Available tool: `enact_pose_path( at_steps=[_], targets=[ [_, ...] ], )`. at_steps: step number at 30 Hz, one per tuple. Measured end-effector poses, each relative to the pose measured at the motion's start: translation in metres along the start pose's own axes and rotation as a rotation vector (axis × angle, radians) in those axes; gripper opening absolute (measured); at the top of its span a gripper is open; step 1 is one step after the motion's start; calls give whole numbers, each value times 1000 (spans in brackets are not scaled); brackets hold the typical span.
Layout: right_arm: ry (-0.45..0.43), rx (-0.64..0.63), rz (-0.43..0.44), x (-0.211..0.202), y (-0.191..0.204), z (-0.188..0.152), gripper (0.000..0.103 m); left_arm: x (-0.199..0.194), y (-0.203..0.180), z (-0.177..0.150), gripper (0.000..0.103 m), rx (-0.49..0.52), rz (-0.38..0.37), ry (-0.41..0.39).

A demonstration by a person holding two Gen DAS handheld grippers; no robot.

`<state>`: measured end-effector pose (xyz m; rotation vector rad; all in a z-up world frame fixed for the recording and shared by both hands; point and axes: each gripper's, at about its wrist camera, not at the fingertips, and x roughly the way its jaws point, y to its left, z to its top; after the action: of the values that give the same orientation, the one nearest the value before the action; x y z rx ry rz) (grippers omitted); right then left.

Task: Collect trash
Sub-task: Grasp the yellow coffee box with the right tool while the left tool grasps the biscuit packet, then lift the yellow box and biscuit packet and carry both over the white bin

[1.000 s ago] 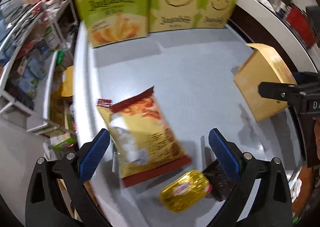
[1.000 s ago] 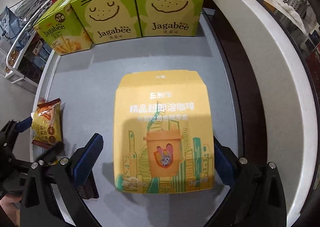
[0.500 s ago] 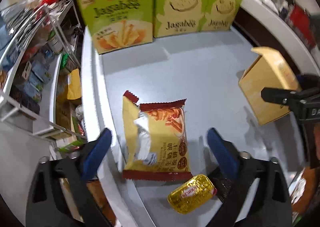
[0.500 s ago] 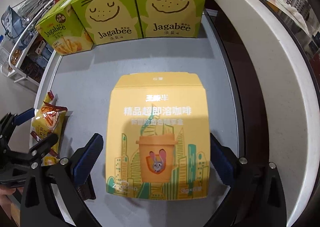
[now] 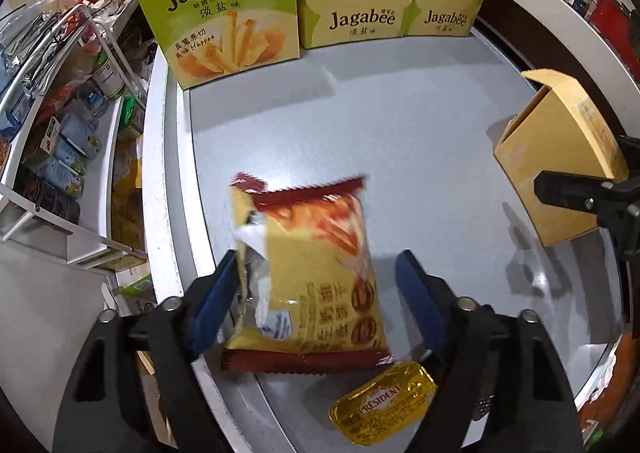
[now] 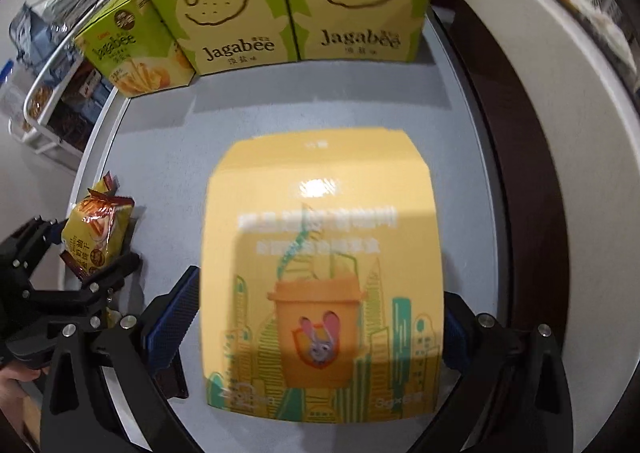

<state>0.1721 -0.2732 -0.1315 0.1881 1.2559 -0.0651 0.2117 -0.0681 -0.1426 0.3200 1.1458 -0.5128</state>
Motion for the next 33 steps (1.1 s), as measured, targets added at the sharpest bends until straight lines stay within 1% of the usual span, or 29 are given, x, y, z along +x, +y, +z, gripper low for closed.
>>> enact_pose_path(
  at_steps=[1,2,4,8,9,10,11,13,15,16,19,22,28,33],
  targets=[
    [-5,11,3,0,-2,-2,98,0,1,-1,89,-6,2,1],
    [-8,17,12,0,-4,-3,98,1,2,-2,90,-12,2,0],
    [-5,27,28,1,-5,-5,98,1,1,-2,90,-14,4,0],
    [-9,44,28,3,-5,-6,98,2,1,0,90,-25,11,3],
    [-15,47,34,1,-5,-7,98,3,2,1,88,-27,14,0],
    [-23,51,41,-1,-5,-7,97,2,3,1,83,-30,13,-8],
    [-31,49,42,-3,-4,-8,93,0,3,2,79,-30,12,-14],
    [-38,32,26,-6,-2,-8,82,-1,3,5,59,-27,9,-21],
    [-40,18,27,-6,1,-8,81,-2,2,6,56,-18,7,-15],
    [-39,9,24,-6,3,-8,81,-2,0,6,53,-12,5,-15],
    [-51,-11,3,-9,8,-9,79,-5,-4,4,46,10,11,-27],
    [-62,-10,14,-13,9,-9,78,-10,-6,2,44,12,-1,-34],
    [-98,-9,16,-29,7,-11,78,-29,-3,1,44,-21,-28,-79],
    [-119,-5,38,-45,6,-15,78,-44,-3,0,44,-28,-38,-109]
  ],
)
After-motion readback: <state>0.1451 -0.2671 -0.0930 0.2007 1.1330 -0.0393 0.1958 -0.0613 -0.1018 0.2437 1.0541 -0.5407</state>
